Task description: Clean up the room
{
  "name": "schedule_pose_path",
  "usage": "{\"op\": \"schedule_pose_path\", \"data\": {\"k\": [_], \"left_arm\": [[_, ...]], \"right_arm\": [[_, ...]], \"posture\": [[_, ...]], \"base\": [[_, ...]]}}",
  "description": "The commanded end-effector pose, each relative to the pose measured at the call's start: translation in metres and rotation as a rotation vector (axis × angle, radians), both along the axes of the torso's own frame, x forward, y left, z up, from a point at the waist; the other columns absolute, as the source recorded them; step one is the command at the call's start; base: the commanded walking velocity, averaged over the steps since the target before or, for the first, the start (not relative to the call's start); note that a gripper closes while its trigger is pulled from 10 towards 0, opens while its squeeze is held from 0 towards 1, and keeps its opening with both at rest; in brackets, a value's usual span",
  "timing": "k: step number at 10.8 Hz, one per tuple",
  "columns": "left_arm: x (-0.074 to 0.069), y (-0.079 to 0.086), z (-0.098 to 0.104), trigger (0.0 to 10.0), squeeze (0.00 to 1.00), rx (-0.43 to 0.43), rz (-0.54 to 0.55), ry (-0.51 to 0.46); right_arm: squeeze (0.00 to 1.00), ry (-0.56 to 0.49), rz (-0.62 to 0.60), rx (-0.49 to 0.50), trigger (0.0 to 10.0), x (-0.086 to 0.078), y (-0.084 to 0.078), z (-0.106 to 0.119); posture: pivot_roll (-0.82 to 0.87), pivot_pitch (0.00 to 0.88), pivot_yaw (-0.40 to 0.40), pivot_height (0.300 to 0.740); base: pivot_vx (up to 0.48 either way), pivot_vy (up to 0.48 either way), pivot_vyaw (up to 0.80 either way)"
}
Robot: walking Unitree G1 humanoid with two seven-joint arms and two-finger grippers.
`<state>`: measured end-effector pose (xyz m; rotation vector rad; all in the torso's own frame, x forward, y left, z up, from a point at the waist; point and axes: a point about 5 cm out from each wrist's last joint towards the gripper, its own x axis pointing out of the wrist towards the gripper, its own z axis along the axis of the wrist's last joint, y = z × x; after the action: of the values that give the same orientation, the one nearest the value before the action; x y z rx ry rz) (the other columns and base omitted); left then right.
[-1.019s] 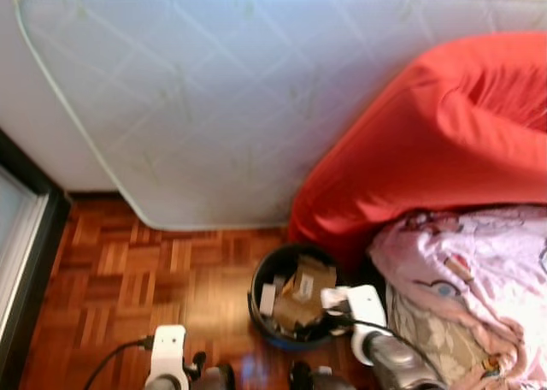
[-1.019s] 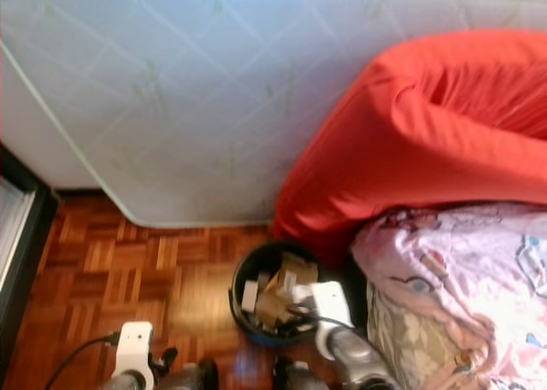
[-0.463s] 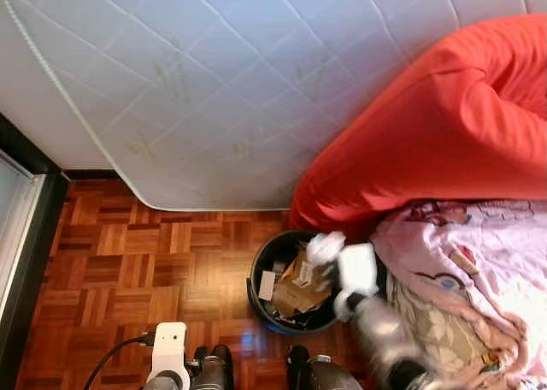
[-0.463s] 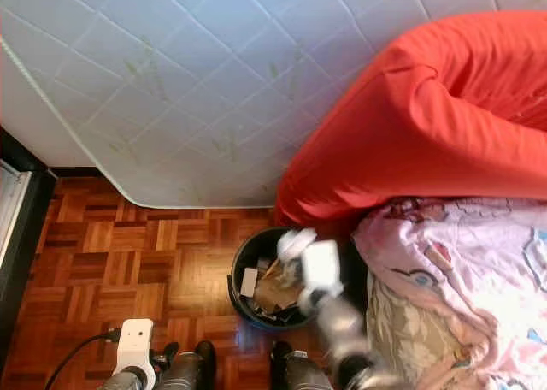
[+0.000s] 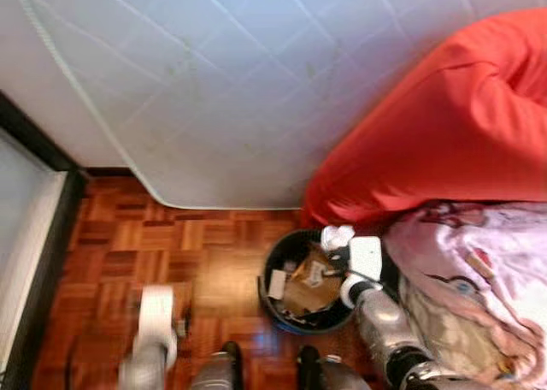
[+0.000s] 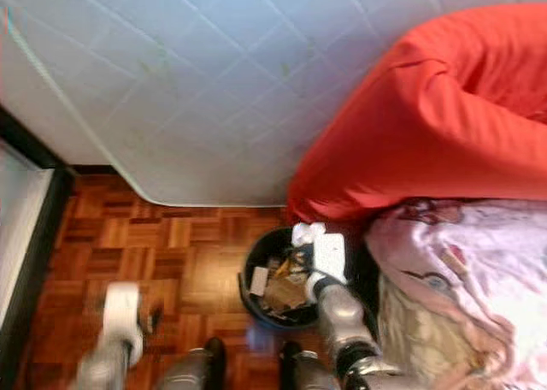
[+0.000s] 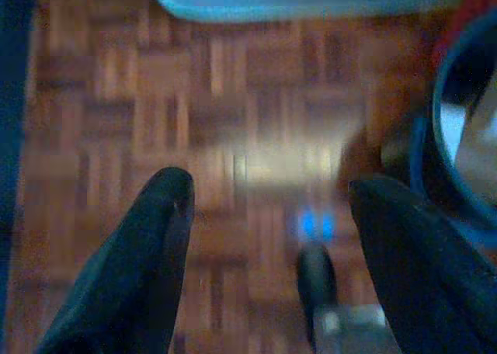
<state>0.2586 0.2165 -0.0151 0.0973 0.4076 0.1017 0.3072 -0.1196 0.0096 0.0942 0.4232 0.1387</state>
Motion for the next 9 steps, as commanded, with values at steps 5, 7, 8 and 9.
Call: {"op": "schedule_pose_path", "data": {"k": [5,7,8,9], "left_arm": [[-0.001,-0.01,-0.002,10.0,0.0,-0.035,-0.042,-0.003],[-0.005,-0.009,-0.006,10.0,0.0,-0.046,-0.04,0.009],[-0.006,-0.008,-0.006,10.0,0.0,-0.047,-0.038,0.012],[-0.006,-0.009,-0.007,10.0,0.0,-0.052,-0.038,0.016]], "right_arm": [[0.0,0.008,-0.038,-0.001,10.0,0.003,-0.008,0.001],[1.0,0.009,-0.035,-0.007,10.0,0.003,-0.01,0.001],[1.0,0.011,-0.034,-0.008,10.0,0.002,-0.01,0.001],[1.0,0.016,-0.035,-0.011,10.0,0.001,-0.011,-0.001]], "posture": [[0.24,0.292,-0.013,0.74],[0.24,0.298,-0.02,0.74],[0.24,0.299,-0.021,0.74],[0.24,0.301,-0.023,0.74]], "base": [[0.0,0.0,0.0],[0.0,0.0,0.0],[0.0,0.0,0.0],[0.0,0.0,0.0]]}}
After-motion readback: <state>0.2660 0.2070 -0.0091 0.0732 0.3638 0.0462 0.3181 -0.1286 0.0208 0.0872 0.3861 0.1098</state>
